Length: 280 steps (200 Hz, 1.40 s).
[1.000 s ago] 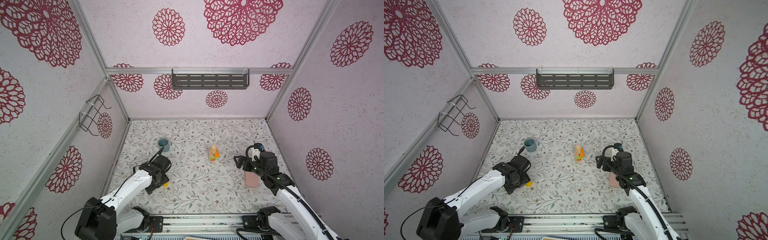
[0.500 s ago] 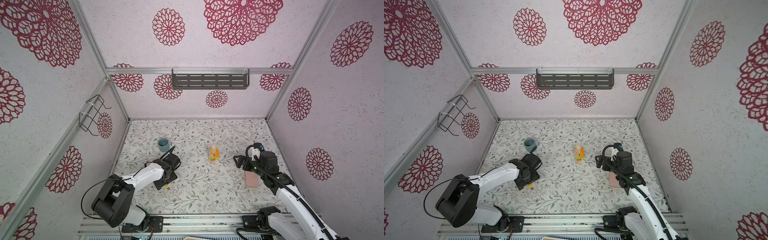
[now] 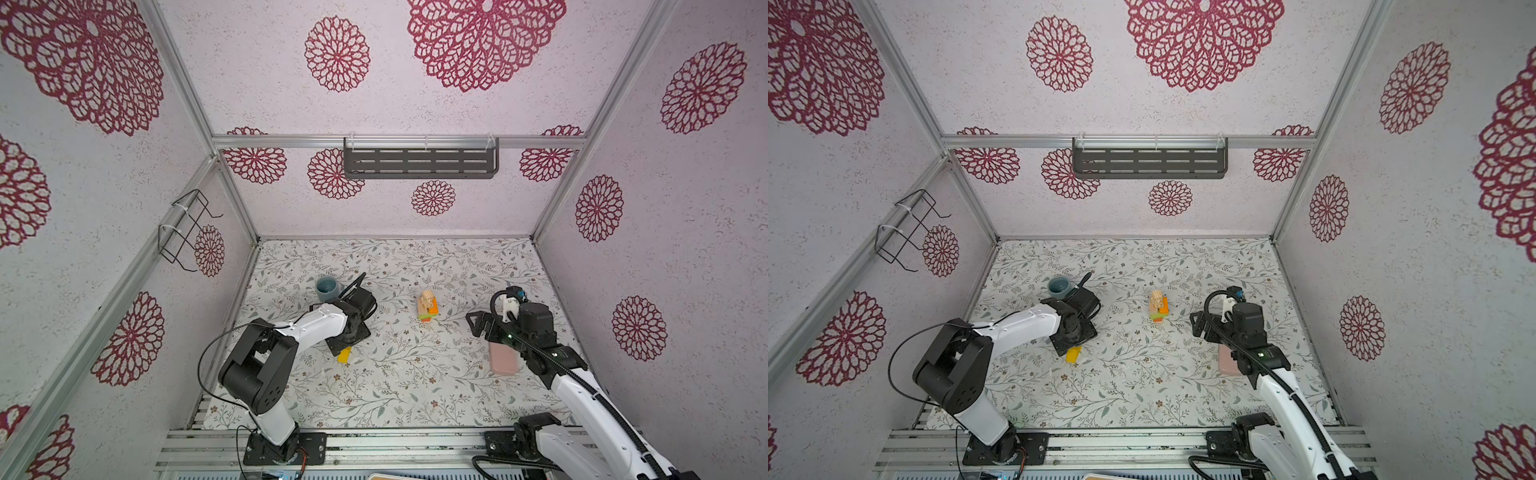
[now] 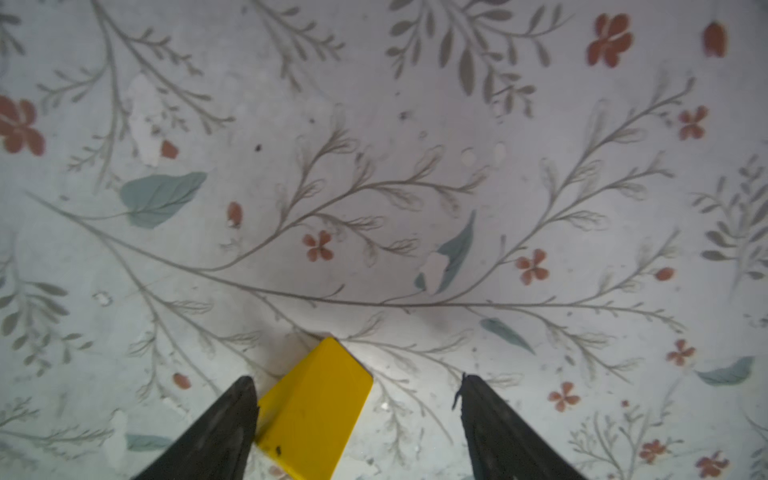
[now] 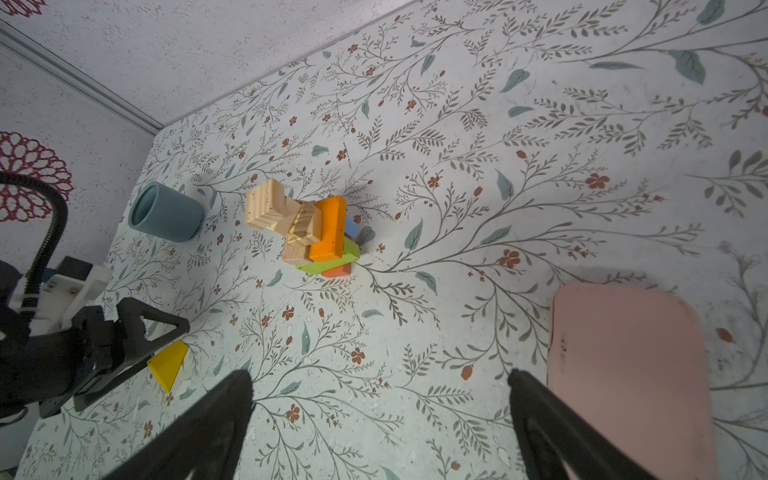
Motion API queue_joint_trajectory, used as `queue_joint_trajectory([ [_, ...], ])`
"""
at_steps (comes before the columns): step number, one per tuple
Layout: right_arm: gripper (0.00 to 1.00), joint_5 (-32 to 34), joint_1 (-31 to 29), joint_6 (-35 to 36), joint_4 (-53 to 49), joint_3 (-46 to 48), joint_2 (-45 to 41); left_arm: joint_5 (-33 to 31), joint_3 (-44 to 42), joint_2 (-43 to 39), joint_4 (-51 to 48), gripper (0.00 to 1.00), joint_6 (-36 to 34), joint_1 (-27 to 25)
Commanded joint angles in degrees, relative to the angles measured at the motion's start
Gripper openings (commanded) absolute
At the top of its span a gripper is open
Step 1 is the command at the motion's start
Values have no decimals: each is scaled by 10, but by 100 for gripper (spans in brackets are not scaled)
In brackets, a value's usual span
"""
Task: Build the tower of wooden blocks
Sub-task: 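Lower the left gripper over the yellow triangle and close on it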
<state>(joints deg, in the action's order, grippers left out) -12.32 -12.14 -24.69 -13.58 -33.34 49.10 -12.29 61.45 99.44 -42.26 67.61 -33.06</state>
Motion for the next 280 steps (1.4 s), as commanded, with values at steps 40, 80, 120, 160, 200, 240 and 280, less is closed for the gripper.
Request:
queue_joint_trajectory([
  [40, 99, -3, 5, -4, -6, -16, 11, -21, 47, 1, -42, 80, -46, -15],
  [80, 99, 1, 5, 0, -19, -27, 21, -31, -4, -68, -56, 81, -71, -14],
  [120, 99, 5, 4, 1, -29, -26, 22, -33, -69, -109, -9, 81, -93, -10],
  [160, 99, 8, 4, 1, -43, -29, 24, -8, -93, -135, 14, 81, -88, -16],
  [200, 99, 11, 4, -1, -51, -29, 24, -44, -118, -148, 35, 81, -2, -65],
  [240, 99, 11, 4, -1, -60, -30, 25, -58, -117, -120, 75, 85, 33, -88],
  [280, 99, 14, 4, -1, -67, -31, 26, -45, -119, -81, 105, 87, 41, -89],
])
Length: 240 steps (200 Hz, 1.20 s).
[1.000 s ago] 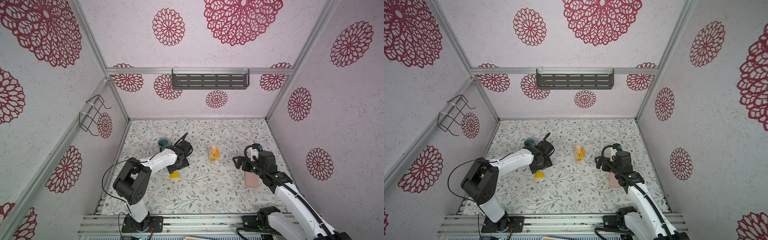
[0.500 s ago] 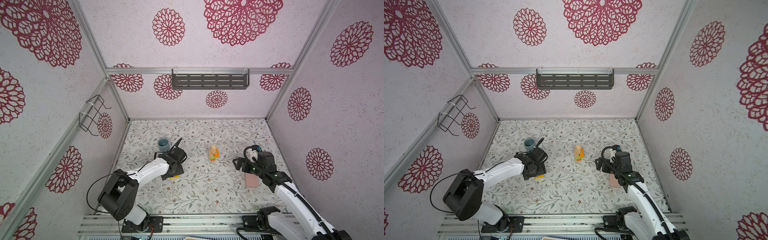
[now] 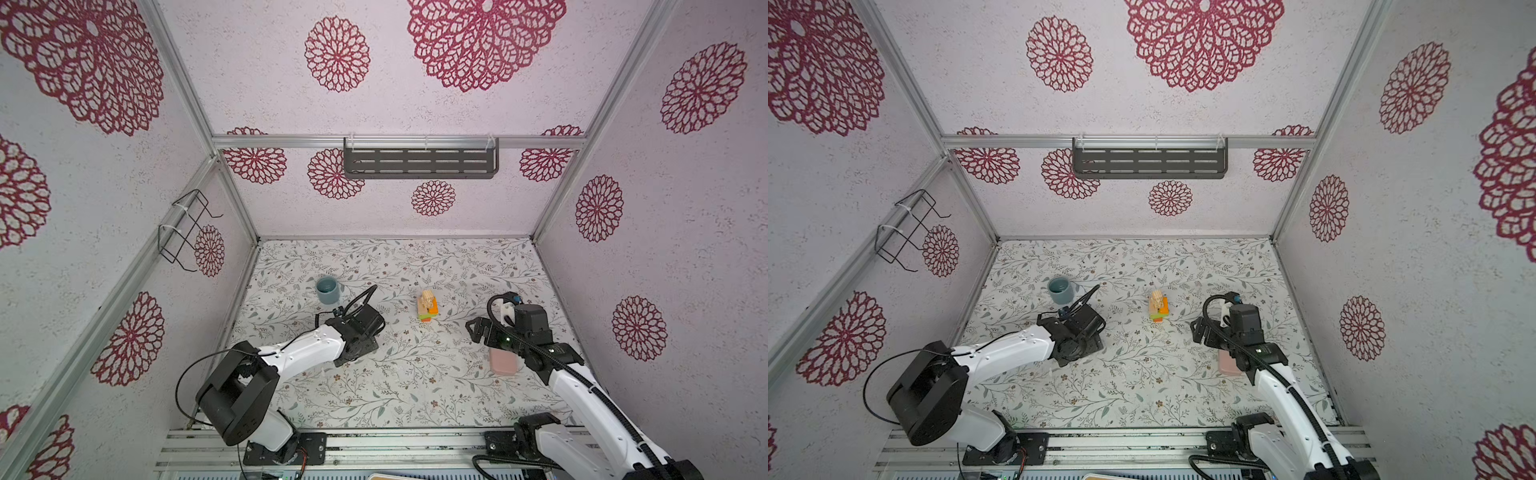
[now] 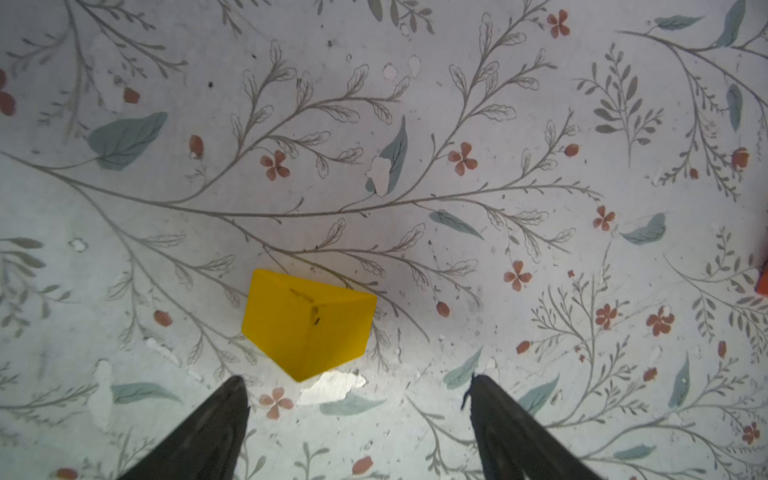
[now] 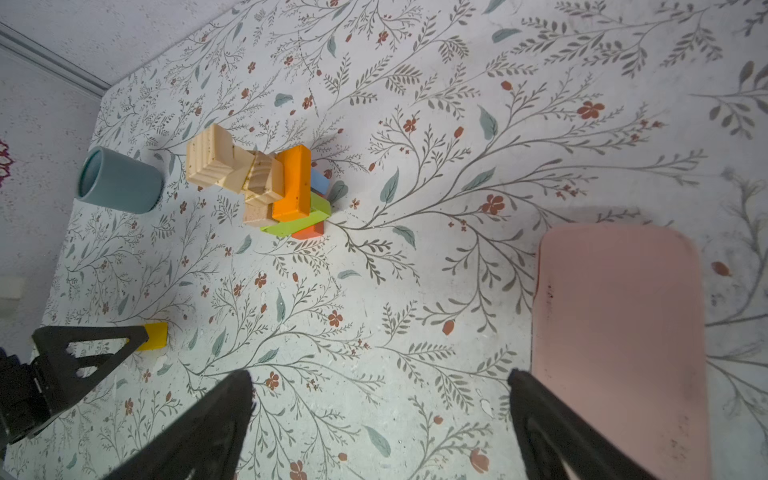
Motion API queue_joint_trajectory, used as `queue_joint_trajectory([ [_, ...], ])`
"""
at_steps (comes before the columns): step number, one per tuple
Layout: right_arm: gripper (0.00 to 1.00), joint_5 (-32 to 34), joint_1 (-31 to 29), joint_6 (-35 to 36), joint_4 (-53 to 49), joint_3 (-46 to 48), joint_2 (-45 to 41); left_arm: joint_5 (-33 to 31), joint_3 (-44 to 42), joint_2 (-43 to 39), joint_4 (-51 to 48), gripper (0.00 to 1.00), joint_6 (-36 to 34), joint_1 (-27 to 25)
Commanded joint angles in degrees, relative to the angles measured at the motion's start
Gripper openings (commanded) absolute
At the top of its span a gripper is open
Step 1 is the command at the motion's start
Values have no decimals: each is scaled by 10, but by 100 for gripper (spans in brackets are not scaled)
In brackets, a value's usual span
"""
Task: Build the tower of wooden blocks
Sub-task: 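Lower the left gripper over the yellow triangle and close on it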
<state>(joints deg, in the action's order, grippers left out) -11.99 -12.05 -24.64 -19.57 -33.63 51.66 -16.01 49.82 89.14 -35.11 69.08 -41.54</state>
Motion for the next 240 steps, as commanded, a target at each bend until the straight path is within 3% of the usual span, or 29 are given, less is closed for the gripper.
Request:
queue_joint_trajectory([
  [1, 99, 11, 3, -1, -8, -28, 0, -8, -3, 22, 34, 87, 27, -4],
  [99, 99, 25, 3, 5, -18, -34, -3, 5, 30, 63, 40, 89, -14, 40],
  [157, 99, 28, 3, 6, -21, -35, -5, 14, 65, 82, 31, 84, -41, 51],
  [240, 99, 27, 3, 6, -20, -32, -8, 12, 23, 59, 7, 76, -43, 45],
])
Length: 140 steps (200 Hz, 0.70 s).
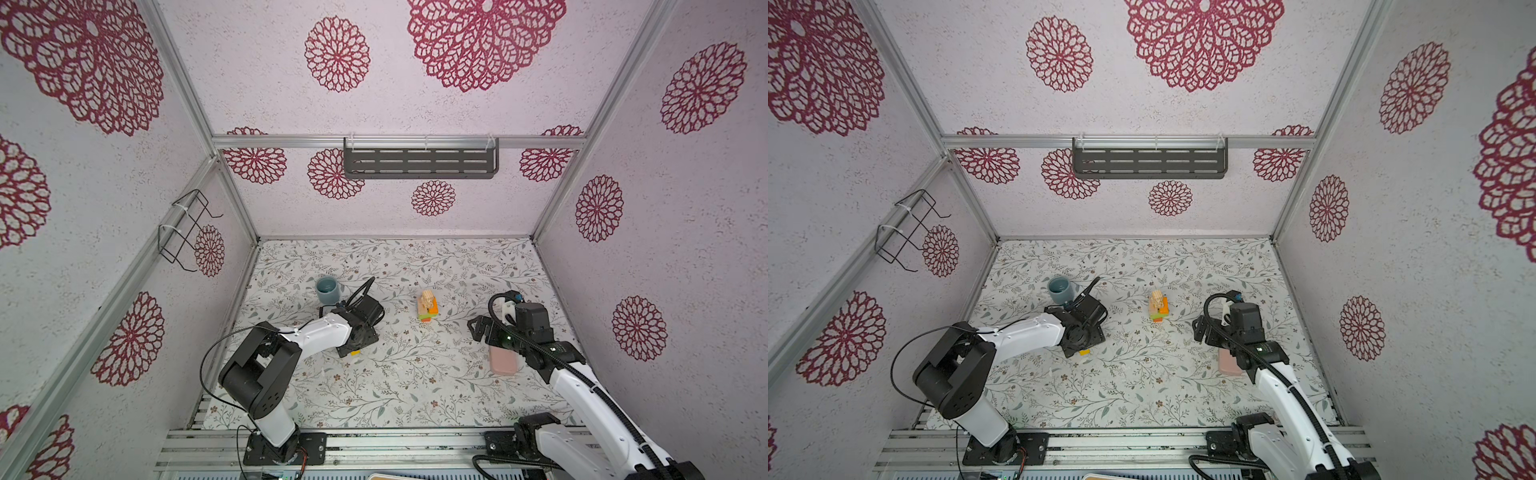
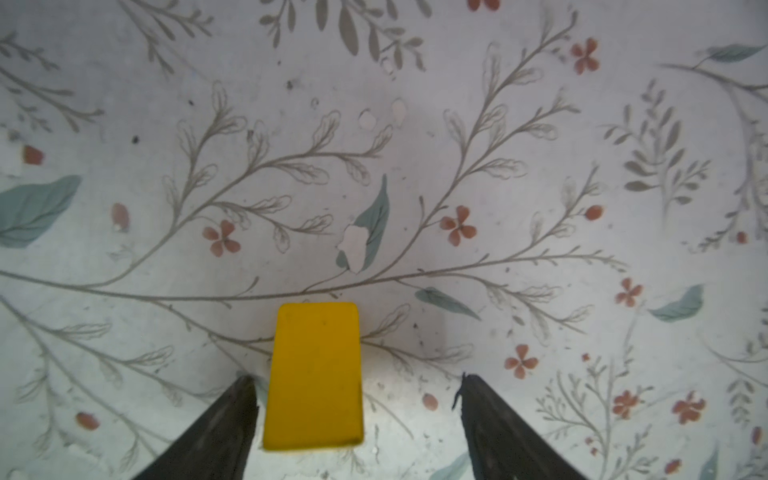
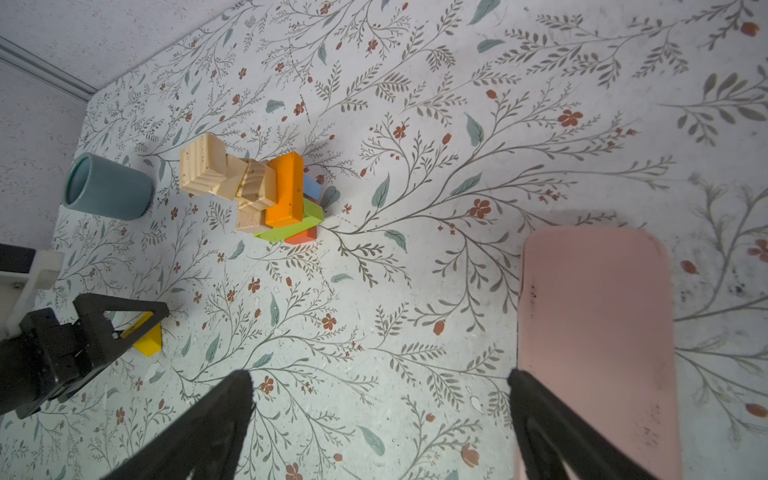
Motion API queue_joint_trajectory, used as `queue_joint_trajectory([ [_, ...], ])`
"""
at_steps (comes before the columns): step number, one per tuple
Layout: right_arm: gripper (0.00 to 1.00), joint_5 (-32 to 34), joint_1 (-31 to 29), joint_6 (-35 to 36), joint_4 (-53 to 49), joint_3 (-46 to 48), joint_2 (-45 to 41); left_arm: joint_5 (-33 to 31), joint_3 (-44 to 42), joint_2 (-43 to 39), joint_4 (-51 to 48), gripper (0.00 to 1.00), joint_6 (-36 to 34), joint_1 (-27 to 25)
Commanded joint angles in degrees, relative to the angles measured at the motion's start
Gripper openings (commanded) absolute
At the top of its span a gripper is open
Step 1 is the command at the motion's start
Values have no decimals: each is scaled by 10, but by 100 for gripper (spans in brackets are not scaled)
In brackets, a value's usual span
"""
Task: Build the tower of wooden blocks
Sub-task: 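Lower the left gripper over the yellow triangle and close on it, then lift the yellow triangle with the left gripper and carry it over the stack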
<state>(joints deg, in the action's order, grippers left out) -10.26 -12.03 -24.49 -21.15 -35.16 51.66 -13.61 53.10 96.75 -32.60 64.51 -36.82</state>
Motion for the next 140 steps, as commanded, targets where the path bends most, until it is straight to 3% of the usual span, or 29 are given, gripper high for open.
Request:
queue_joint_trajectory([
  [1, 99, 11, 3, 4, -4, -17, -8, -12, -10, -17, -18, 76, 3, -2],
  [60, 98, 8, 3, 1, -2, -17, -1, -16, 1, -12, -23, 59, -1, -1],
  [110, 98, 11, 3, 1, -5, -15, -5, -16, 22, -1, -36, 36, -15, -1],
  [140, 98, 4, 3, -11, 6, -13, 4, -40, 40, -9, -63, 34, -40, -2],
])
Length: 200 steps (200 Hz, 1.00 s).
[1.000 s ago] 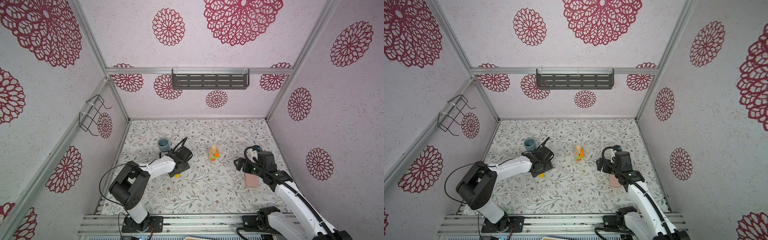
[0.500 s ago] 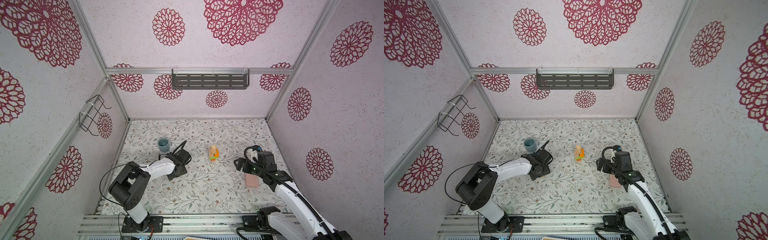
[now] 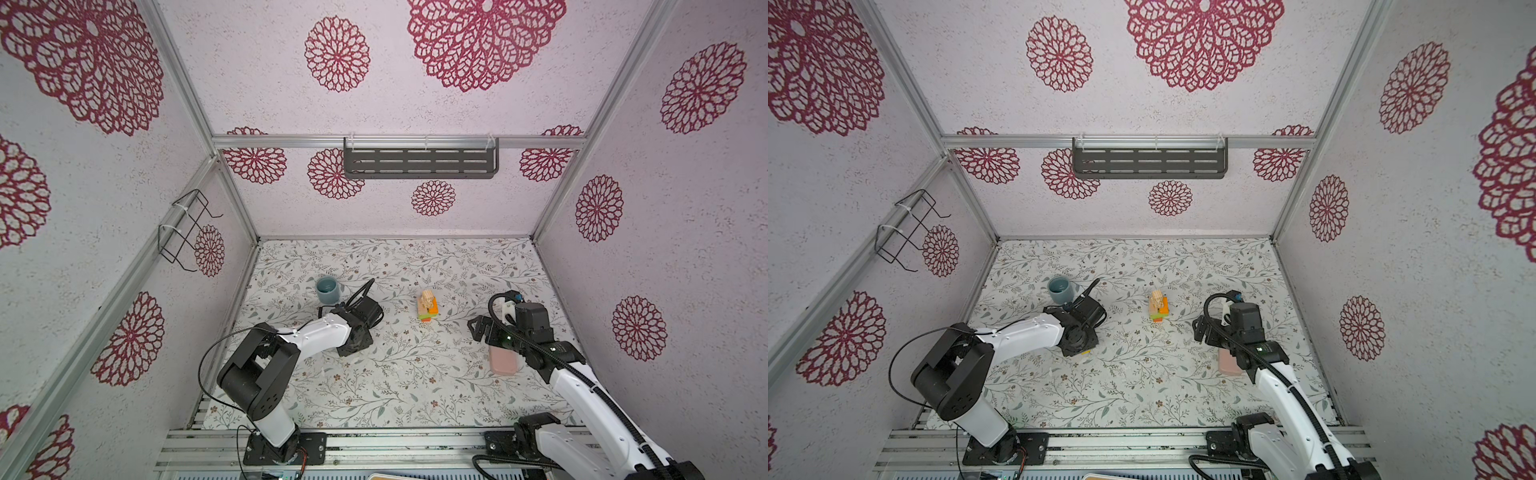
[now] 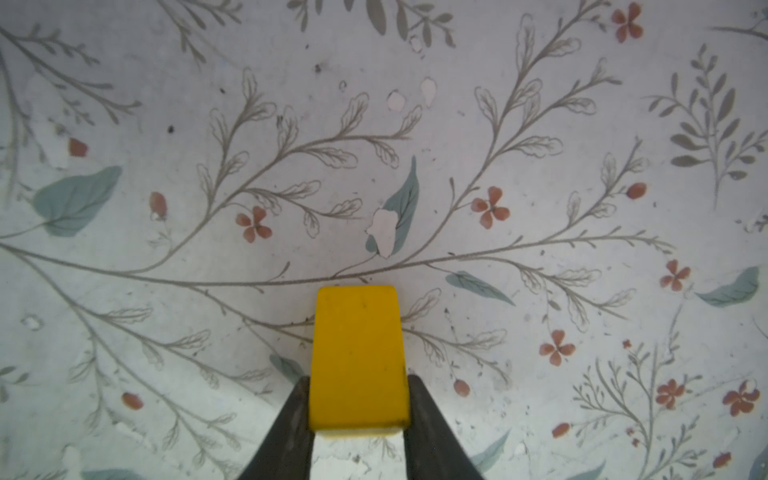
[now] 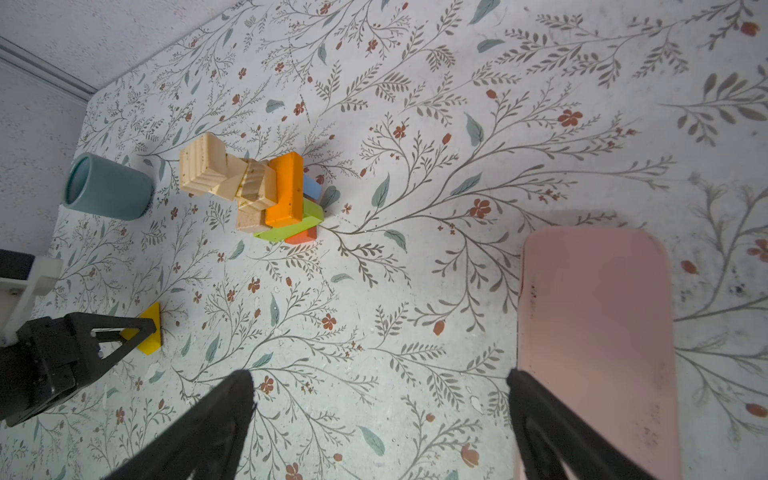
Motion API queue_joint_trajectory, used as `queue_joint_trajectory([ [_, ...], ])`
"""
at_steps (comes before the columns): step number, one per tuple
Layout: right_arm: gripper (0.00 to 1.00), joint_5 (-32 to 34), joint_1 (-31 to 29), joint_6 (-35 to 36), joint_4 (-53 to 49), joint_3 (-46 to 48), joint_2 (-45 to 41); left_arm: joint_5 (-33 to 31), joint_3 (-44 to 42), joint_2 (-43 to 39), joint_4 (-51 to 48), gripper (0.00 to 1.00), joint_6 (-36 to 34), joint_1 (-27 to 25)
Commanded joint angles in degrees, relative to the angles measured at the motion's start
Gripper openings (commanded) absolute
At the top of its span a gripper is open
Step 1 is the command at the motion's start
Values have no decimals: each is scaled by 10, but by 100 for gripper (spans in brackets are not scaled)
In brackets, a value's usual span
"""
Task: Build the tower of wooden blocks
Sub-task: 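Lift the yellow triangle with the left gripper and carry it over the stack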
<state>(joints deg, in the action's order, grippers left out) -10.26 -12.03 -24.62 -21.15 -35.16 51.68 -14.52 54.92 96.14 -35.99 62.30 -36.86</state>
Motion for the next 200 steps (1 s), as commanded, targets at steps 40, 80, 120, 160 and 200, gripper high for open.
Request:
queue_joint_trajectory([
  [40, 99, -5, 3, -23, 13, -16, 16, -50, 77, -17, -99, 34, -73, -1],
  [80, 99, -8, 6, -37, 21, -17, 17, -38, 177, -20, -177, 34, -133, -1],
  [120, 99, -10, 9, -46, 25, -19, 19, -11, 287, 0, -244, 34, -169, -3],
  [160, 99, -13, 11, -43, 10, -43, 26, 1, 352, 20, -254, 34, -179, -10],
  [200, 99, -6, 11, -38, -6, -61, 26, 13, 426, 63, -270, 34, -198, -26],
])
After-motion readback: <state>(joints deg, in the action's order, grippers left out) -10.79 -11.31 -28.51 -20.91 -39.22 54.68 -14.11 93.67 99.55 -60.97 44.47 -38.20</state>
